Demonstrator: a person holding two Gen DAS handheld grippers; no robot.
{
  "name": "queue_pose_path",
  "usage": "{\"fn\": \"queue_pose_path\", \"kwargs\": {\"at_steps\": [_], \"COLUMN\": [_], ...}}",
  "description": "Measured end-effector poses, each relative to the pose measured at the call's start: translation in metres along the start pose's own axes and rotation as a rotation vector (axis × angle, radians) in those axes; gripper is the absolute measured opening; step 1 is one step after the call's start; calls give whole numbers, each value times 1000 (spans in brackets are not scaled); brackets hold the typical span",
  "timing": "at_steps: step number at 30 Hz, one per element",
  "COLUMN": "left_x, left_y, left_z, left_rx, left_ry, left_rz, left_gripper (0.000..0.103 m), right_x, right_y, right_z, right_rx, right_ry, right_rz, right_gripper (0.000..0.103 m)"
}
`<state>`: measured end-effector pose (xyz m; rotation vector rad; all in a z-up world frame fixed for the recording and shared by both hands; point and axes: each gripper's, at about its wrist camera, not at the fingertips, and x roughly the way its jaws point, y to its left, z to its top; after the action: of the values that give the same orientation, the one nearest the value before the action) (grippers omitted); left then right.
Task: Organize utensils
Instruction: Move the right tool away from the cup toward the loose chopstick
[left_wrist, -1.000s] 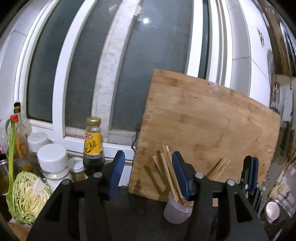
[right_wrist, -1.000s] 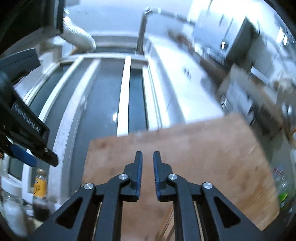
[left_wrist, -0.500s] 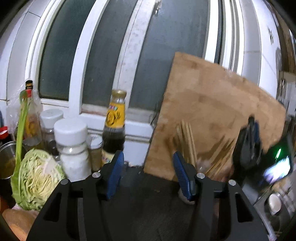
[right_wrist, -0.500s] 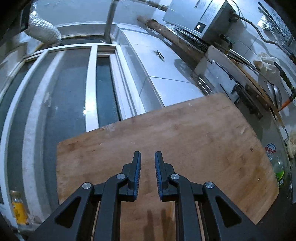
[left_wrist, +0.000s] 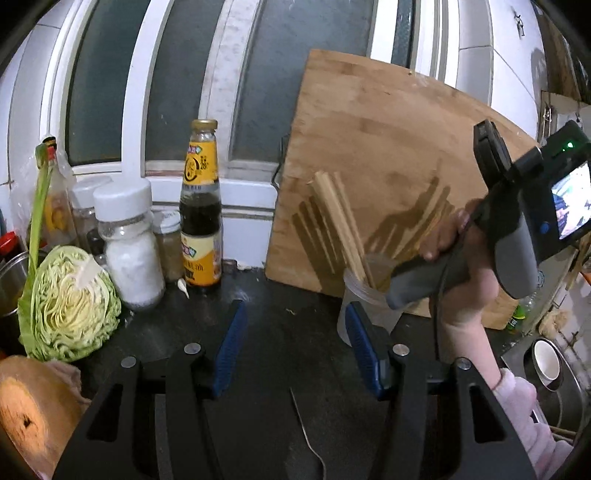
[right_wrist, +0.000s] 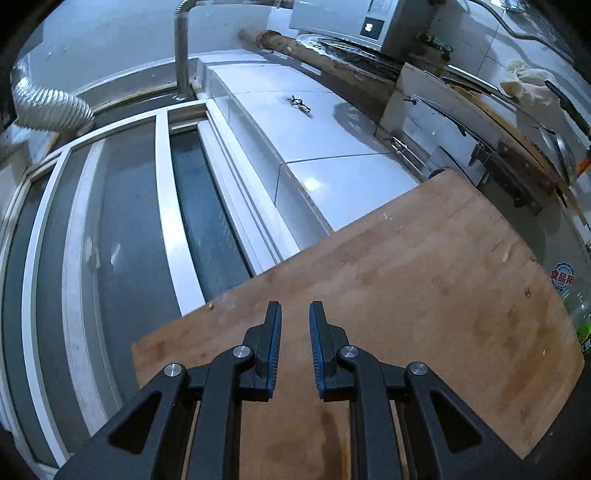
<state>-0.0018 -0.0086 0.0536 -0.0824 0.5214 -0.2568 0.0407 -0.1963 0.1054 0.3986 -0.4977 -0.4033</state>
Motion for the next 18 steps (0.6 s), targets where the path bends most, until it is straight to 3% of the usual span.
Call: {"fn": "queue_pose_path", "kwargs": {"at_steps": [9,15,17,18], "left_x": [-3,0,-3,-5], "left_y": [-5,-9,-13,-14], "left_z": [-4,-10,-13,-14], "left_rx": [22,12,23,28], "left_ry": [39,76,75,69], "left_rz": [66,73,82,85], "left_gripper": [54,54,54,54], "right_x": [18,19,21,23], "right_y": [-6,-20,-25,-30], "right_z": [12,26,35,41], "right_rx": [-4,-9,-30,-35], "right_ry": [164,192,253,325], "right_rz": [92,83,75,91], "right_gripper": [16,17,17,17]}}
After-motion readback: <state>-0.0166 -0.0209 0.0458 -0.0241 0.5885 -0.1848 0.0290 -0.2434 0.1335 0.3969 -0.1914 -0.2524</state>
